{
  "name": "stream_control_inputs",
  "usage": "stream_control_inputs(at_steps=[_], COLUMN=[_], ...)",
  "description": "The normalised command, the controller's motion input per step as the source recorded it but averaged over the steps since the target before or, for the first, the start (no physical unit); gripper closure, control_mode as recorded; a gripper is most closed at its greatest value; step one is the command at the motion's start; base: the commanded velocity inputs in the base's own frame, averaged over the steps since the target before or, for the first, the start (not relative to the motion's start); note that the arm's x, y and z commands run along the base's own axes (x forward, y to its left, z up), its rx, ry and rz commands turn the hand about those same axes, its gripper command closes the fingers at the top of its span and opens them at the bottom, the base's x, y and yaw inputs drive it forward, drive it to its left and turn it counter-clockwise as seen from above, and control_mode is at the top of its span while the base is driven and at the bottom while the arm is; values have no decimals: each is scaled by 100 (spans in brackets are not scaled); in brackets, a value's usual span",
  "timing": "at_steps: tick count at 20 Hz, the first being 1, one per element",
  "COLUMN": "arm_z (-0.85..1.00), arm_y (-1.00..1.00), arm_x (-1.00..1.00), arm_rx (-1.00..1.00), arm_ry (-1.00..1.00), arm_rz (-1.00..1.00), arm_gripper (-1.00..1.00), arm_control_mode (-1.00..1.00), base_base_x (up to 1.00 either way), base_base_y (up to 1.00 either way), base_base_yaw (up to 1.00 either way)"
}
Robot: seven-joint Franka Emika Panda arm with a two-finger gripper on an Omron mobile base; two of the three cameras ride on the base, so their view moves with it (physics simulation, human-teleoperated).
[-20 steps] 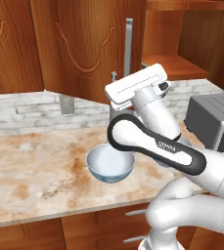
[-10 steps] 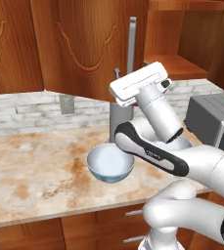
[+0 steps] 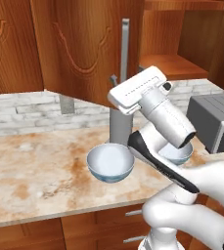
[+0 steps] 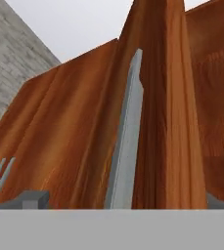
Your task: Open the cabinet. Pick the bowls from the counter and place them in the cabinet. Then close the cabinet.
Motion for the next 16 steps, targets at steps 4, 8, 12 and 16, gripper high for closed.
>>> stream_control_inputs(at_steps=[4,8,12,16], arm_z=[3,2,0,-2], arm_y=[100,100,100,100], arm_x=[-93,-67,-16,26], arm_rx=[-15,-15,-13,-13], arm_ry=[3,8,13,18], arm_rz=[16,12,7,1], arm_gripper=[-100,-100,-100,-100], arm_control_mode=[-100,-100,-100,-100], base_base_x=[0,0,0,0], base_base_y=[0,0,0,0], base_base_yaw=[0,0,0,0])
